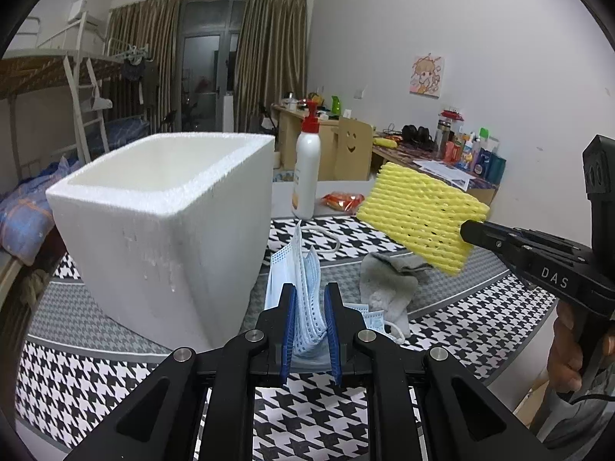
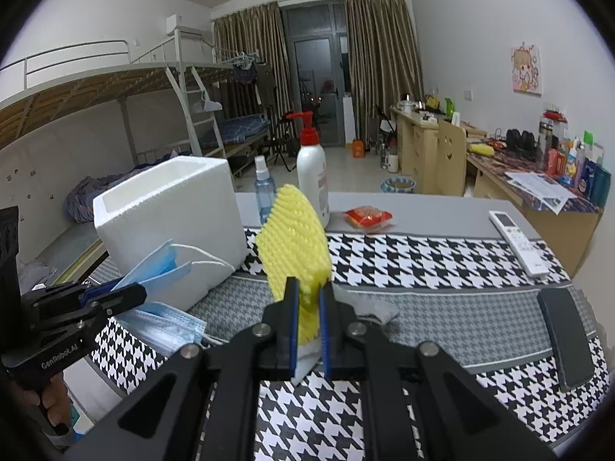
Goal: Organize soft objects
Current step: 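Lift and carry the mask with the left gripper over the foam box while the right carries the net sleeve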
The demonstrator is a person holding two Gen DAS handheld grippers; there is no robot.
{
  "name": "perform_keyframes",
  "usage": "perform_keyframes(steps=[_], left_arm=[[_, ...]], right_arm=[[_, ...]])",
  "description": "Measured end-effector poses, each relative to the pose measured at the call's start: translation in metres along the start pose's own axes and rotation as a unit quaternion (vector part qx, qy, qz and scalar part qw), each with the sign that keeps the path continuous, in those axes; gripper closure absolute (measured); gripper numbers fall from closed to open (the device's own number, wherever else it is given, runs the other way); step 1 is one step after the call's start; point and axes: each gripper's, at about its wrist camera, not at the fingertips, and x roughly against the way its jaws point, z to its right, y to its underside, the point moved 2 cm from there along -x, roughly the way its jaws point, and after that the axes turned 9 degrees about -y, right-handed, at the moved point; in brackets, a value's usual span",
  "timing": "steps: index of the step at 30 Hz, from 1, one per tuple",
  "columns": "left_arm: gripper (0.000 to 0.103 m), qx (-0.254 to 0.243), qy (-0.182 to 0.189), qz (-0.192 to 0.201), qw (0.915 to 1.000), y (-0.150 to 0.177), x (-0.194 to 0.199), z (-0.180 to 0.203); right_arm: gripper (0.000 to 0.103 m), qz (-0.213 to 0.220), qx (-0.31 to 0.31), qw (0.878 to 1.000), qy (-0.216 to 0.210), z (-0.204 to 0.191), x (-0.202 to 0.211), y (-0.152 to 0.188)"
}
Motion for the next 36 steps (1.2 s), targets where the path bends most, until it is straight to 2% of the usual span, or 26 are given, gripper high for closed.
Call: perform_keyframes(steps=[12,36], left_arm=[[0.087,-0.003,-0.002,0.017,0.9999,-0.012,0.007,-0.002],[0.087,-0.018,-0.009,0.082,0.9965,-0.043,0.029,-0.004]], right_arm=[[0.09,0.009,0.0,1.0,-0.003,0.0,0.004,-0.007],[0.09,0.043,0.019,0.999,0.001,-0.012,0.017,-0.025]])
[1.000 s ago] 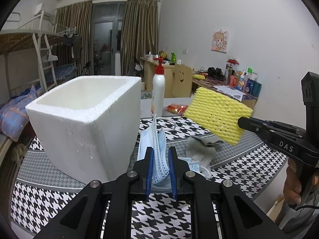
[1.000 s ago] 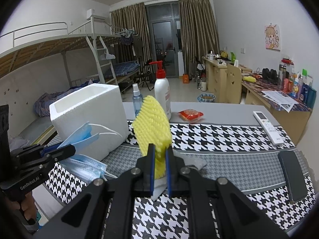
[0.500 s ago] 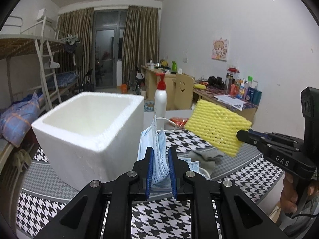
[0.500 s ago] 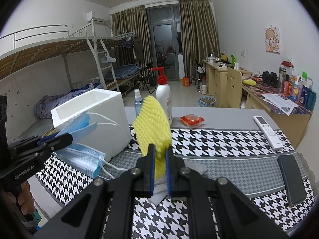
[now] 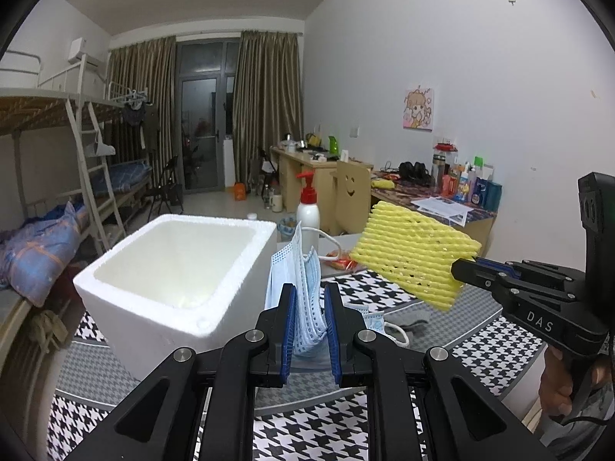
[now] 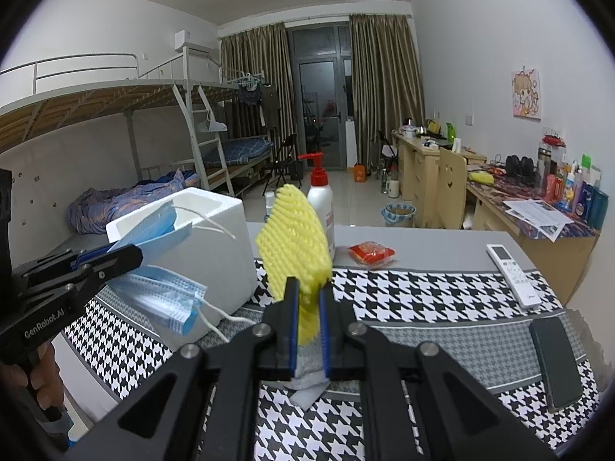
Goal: Organize soft objects
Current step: 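Lift and carry the mask with the left gripper over the foam box while the right carries the net sleeve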
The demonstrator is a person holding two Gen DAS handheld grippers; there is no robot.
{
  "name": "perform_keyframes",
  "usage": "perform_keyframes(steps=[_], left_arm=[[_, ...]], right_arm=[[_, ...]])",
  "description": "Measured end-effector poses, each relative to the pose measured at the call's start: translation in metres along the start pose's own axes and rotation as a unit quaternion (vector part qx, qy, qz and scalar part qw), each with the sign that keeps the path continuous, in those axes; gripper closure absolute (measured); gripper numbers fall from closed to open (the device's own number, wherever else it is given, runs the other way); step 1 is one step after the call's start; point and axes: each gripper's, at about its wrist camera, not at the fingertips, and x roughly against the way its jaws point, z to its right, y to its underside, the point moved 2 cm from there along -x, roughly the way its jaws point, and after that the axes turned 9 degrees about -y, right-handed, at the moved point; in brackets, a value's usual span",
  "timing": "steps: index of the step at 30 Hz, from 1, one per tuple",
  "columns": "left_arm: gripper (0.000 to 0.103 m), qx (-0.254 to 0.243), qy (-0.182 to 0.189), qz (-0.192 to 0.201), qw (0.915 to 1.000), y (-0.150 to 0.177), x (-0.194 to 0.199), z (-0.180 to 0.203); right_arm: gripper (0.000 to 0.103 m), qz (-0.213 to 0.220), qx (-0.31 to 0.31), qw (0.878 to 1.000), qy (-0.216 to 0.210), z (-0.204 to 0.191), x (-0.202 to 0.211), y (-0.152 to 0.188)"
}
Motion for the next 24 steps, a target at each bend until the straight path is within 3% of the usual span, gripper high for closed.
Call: perform_keyframes(steps=[24], left_arm=[[0.087,-0.001,-0.007,0.063,0.998,-0.029,0.019,-0.006]], right_arm=[[0.09,0.039,0.01,0.999,-0.005,-0.007,0.011,-0.016]])
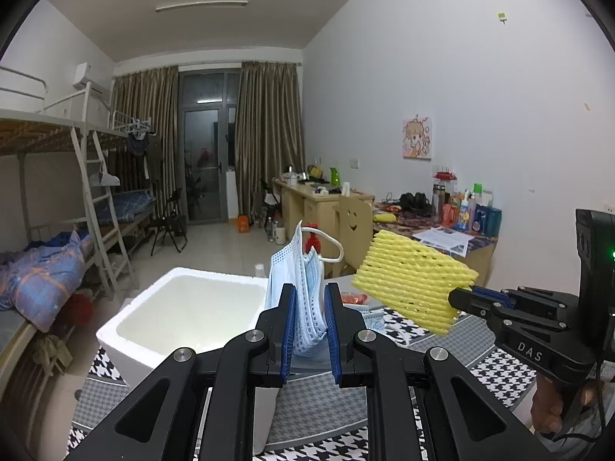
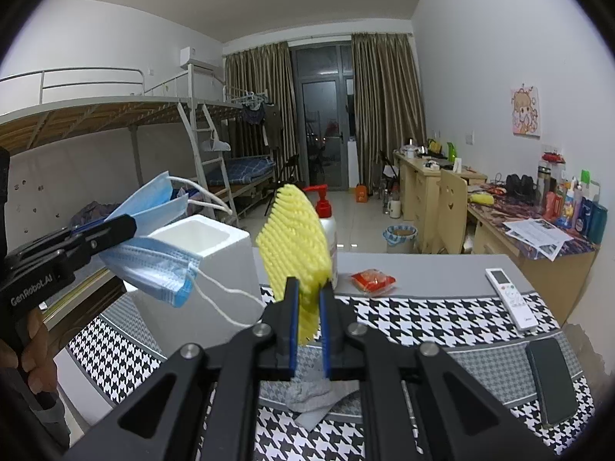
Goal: Organize soft objects
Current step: 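Lift and carry the mask with the left gripper over the foam box while the right carries the net sleeve, then open the left gripper to drop the mask into the foam box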
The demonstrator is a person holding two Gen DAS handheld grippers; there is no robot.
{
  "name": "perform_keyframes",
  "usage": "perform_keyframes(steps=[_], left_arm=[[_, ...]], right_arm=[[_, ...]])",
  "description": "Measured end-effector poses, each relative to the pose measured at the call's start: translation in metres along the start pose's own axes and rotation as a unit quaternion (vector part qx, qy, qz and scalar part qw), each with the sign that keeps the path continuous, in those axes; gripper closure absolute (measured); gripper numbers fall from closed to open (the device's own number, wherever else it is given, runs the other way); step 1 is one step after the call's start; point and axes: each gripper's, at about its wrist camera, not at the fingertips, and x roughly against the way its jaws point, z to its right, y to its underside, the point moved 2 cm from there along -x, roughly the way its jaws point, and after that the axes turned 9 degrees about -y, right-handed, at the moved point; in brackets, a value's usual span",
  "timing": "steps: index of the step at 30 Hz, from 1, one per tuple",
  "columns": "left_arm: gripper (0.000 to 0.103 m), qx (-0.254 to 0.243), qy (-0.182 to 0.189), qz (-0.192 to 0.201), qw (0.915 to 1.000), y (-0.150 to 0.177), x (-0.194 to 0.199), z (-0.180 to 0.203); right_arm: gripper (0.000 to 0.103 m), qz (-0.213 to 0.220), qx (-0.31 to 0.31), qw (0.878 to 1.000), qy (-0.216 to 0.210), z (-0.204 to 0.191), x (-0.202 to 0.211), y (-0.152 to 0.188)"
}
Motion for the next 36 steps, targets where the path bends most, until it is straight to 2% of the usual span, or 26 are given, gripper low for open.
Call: perform_keyframes(steps=[18,36], left_arm=[[0.087,0.009,-0.02,0.021,0.9996,-0.015,0.0,-0.014],[0.087,0.025,-0.078,0.028,0.9963,-0.023,0.0,-0.041]], right_arm=[[0.09,0.009,0.009,1.0,-0.015,-0.014,-0.008,-0.012],[0.09,0.006,0.026,0.998,-0.051,-0.037,-0.028,-0.027]])
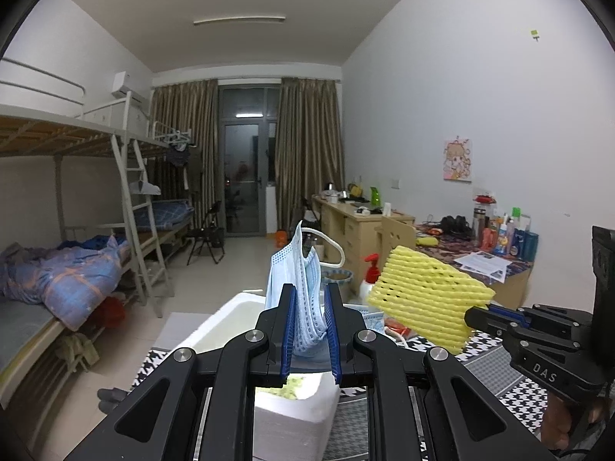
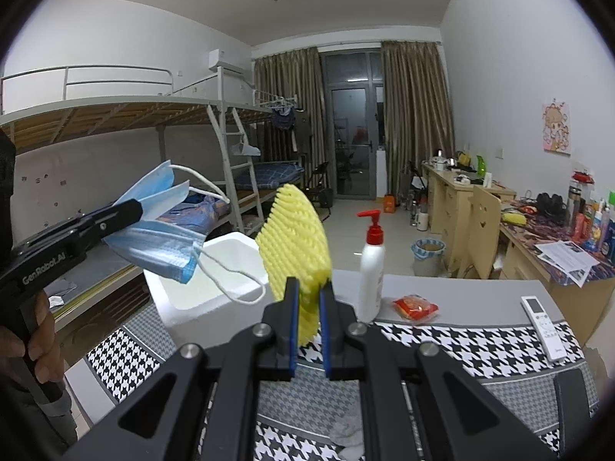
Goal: Organize soft objects
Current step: 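Open the left gripper to drop the mask into the foam box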
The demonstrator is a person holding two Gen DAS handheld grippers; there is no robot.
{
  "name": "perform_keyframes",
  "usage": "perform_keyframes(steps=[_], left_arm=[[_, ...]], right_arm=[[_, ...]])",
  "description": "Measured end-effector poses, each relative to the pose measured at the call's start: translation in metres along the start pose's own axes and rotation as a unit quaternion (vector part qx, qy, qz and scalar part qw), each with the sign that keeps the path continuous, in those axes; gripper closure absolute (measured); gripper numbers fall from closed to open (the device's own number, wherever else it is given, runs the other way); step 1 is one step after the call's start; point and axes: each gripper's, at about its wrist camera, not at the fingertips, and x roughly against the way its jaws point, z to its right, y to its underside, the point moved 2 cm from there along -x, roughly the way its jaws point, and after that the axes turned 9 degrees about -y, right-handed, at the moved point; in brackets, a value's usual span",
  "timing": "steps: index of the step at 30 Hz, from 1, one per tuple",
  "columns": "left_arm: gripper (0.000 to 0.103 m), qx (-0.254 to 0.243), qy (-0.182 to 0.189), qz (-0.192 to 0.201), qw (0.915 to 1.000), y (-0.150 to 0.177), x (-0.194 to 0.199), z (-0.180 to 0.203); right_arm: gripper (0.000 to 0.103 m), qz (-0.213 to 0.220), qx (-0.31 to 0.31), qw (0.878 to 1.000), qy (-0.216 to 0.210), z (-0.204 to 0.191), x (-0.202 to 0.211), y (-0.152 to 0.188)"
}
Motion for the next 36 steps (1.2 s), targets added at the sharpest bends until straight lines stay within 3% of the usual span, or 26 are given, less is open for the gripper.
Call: perform_keyframes(steps=[14,36], left_arm=[[0.087,0.015,-0.021,0.001,0.9997,0.0,-0.007,-0.016],[0.087,0.023,-0.036,-0.048,0.9979,0.009,-0.055,-0.028]], right_arm=[[0.09,-0.005,-0.001,1.0,-0.017,-0.012,-0.017,-0.007],[0.09,-0.019,0.0,1.0,-0.001,-0.015,-0.037,-0.008]])
